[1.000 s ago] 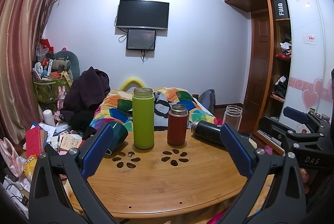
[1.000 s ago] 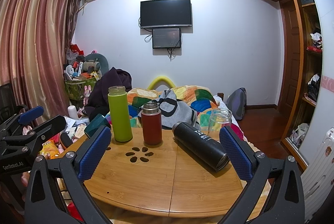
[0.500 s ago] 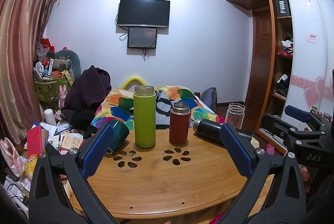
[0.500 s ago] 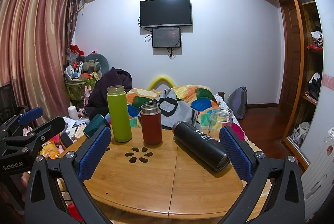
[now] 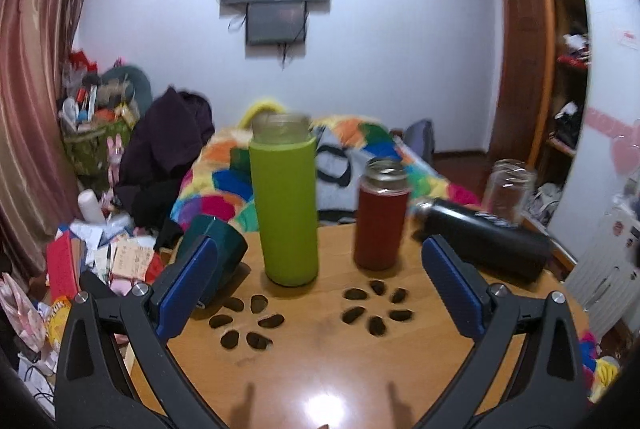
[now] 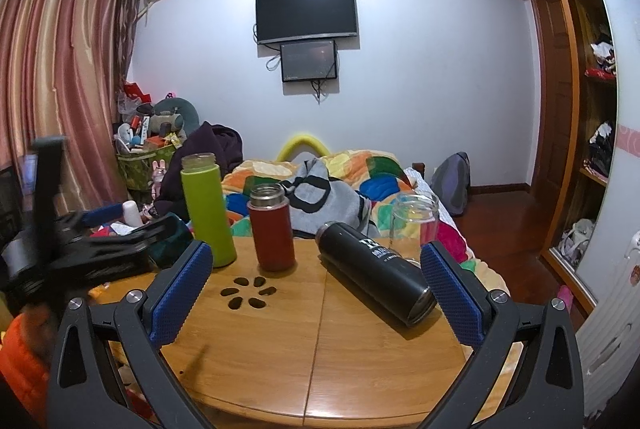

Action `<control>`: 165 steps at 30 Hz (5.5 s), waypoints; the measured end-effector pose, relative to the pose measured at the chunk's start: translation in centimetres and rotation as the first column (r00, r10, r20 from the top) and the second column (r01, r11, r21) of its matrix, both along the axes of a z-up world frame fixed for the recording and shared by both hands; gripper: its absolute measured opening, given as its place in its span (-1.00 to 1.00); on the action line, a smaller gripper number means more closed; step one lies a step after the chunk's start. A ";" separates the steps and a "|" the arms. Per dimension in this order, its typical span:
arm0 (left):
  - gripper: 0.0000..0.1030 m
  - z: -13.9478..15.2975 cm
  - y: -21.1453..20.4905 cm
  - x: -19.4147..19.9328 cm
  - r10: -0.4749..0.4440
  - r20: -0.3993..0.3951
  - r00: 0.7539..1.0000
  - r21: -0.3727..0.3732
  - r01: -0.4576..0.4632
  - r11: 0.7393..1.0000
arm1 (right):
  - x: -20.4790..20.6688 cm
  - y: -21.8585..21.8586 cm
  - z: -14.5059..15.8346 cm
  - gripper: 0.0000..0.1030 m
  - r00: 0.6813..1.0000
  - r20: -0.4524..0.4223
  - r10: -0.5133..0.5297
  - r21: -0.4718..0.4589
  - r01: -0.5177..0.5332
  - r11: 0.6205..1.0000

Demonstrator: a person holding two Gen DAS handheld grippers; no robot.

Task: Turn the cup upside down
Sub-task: 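Move the left tool to the green cup and close it around the sleeve, then lift the green cup with the left tool toward the right tool, then grasp the green cup's base with the right tool while the left tool releases it, then rotate the green cup with the right tool until its base faces up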

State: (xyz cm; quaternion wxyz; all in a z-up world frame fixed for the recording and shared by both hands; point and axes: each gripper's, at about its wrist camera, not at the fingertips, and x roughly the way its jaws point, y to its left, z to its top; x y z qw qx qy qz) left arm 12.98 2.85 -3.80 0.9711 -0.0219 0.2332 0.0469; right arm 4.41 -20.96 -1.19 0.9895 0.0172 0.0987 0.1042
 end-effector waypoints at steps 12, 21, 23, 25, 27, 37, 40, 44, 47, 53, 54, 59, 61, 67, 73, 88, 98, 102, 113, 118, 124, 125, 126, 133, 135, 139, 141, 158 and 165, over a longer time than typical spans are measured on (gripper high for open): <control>1.00 -3.8 4.1 10.6 0.137 -0.083 0.987 -0.028 -0.140 0.990 | 3.9 -2.1 -2.5 1.00 0.995 -0.100 -0.026 0.029 0.029 0.999; 0.24 -4.5 3.5 11.7 0.081 -0.122 0.989 -0.034 -0.085 0.996 | 4.5 -2.6 -3.3 1.00 0.991 -0.129 -0.015 0.047 0.022 0.999; 0.23 -4.4 3.4 11.2 0.067 -0.129 0.989 -0.046 -0.073 0.996 | 4.2 -2.5 -3.2 1.00 0.992 -0.124 -0.015 0.045 0.021 0.999; 0.23 -4.3 3.0 10.3 0.044 -0.136 0.990 -0.043 -0.051 0.998 | 4.2 -2.5 -3.2 1.00 0.993 -0.120 -0.016 0.043 0.021 0.999; 0.23 -4.2 2.3 9.3 0.022 -0.137 0.990 -0.041 -0.028 0.999 | 4.1 -2.5 -3.1 1.00 0.992 -0.122 -0.015 0.043 0.021 0.999; 0.23 -4.0 -3.3 1.4 -0.132 -0.082 0.988 -0.038 0.129 0.991 | 2.4 -2.6 -3.5 1.00 0.996 -0.094 -0.009 0.039 0.013 0.999; 0.23 -3.8 -5.0 -0.4 -0.177 -0.074 0.981 -0.049 0.173 0.984 | 1.3 -2.5 -3.6 1.00 0.997 -0.082 -0.014 0.025 0.016 1.000; 0.23 -3.4 -7.3 -2.4 -0.234 -0.067 0.970 -0.059 0.230 0.971 | -0.1 -2.6 -3.7 1.00 0.998 -0.061 -0.019 0.009 0.019 1.000; 0.23 -3.4 -8.3 -3.4 -0.256 -0.055 0.965 -0.056 0.253 0.966 | -0.7 -2.5 -3.8 1.00 0.998 -0.057 -0.021 -0.002 0.021 1.000; 0.29 -3.0 -8.9 -3.9 -0.296 -0.062 0.953 -0.039 0.294 0.955 | -1.2 -2.2 -4.2 1.00 0.999 -0.046 -0.012 -0.013 0.011 1.000; 0.39 -2.8 -8.8 -4.2 -0.297 -0.055 0.953 -0.029 0.296 0.955 | -1.2 -2.0 -4.4 1.00 0.999 -0.043 -0.010 -0.015 0.009 1.000; 0.78 -1.3 -7.6 -6.8 -0.272 0.031 0.962 0.012 0.272 0.962 | -0.6 -1.2 -5.5 1.00 0.997 -0.055 0.045 -0.014 -0.046 0.999; 0.79 -1.0 -6.6 -7.7 -0.255 0.042 0.966 0.019 0.254 0.967 | -0.1 -0.6 -6.2 1.00 0.994 -0.073 0.079 -0.016 -0.081 0.997; 0.79 -1.7 -3.3 -10.0 -0.149 0.020 0.989 0.050 0.148 0.988 | 2.5 2.1 -8.3 1.00 0.958 -0.125 0.257 0.020 -0.256 0.966; 0.79 -3.2 -0.7 -10.6 -0.072 -0.012 0.997 0.054 0.072 0.996 | 5.8 6.8 -10.6 0.97 0.925 -0.215 0.313 -0.034 -0.327 0.944; -0.27 -5.4 1.0 -3.1 -0.149 -0.117 0.982 -0.044 0.145 0.988 | 7.1 8.2 -12.0 0.25 0.907 -0.270 0.322 -0.047 -0.346 0.937; -0.84 -4.3 -1.5 0.8 -0.293 -0.114 0.949 -0.063 0.287 0.956 | 6.3 7.1 -11.7 0.24 0.899 -0.299 0.320 -0.065 -0.354 0.933; -0.85 -4.0 -2.8 0.9 -0.345 -0.092 0.934 -0.049 0.342 0.938 | 5.9 6.3 -11.5 0.24 0.896 -0.318 0.311 -0.091 -0.355 0.930; -1.00 -4.3 -4.2 1.8 -0.391 -0.098 0.915 -0.017 0.391 0.920 | 5.4 5.4 -9.9 0.21 0.909 -0.297 0.293 -0.178 -0.355 0.918; -1.00 -5.1 -2.8 3.1 -0.360 -0.201 0.911 -0.077 0.352 0.933 | 5.6 4.9 -9.5 0.22 0.915 -0.285 0.286 -0.165 -0.340 0.926; -1.00 -4.1 -2.8 2.5 -0.357 -0.202 0.912 -0.062 0.352 0.934 | 4.8 5.5 -9.7 0.22 0.923 -0.263 0.281 -0.196 -0.337 0.921; -1.00 -3.9 -2.8 2.4 -0.358 -0.196 0.913 -0.056 0.354 0.934 | 4.7 5.6 -9.8 0.22 0.925 -0.258 0.279 -0.206 -0.335 0.919; -1.00 -3.8 -2.7 2.3 -0.359 -0.191 0.914 -0.060 0.354 0.933 | 4.7 5.7 -9.8 0.22 0.925 -0.254 0.282 -0.212 -0.337 0.917; -0.99 -4.0 -3.0 1.3 -0.370 -0.162 0.915 -0.041 0.369 0.929 | 3.6 5.7 -9.9 0.22 0.906 -0.248 0.343 -0.192 -0.393 0.899; -0.98 -3.6 -3.4 0.3 -0.379 -0.150 0.913 -0.019 0.381 0.924 | 3.3 5.7 -9.9 0.22 0.896 -0.246 0.369 -0.181 -0.416 0.891; -0.64 -3.1 -4.9 -1.3 -0.425 -0.147 0.893 -0.007 0.428 0.904 | 2.6 6.1 -10.1 0.22 0.893 -0.232 0.386 -0.181 -0.430 0.885; -0.33 -3.0 -5.9 -2.1 -0.432 -0.152 0.889 0.015 0.440 0.898 | 2.5 5.9 -10.1 0.22 0.893 -0.231 0.387 -0.161 -0.428 0.889; 0.18 -3.1 -7.5 -3.5 -0.448 -0.116 0.887 0.062 0.456 0.888 | 2.3 5.3 -11.4 0.21 0.907 -0.223 0.358 -0.095 -0.385 0.918; -0.05 -1.7 -6.9 -4.3 -0.476 -0.051 0.878 0.042 0.478 0.877 | 0.6 4.7 -9.3 0.21 0.924 -0.122 0.363 -0.111 -0.376 0.920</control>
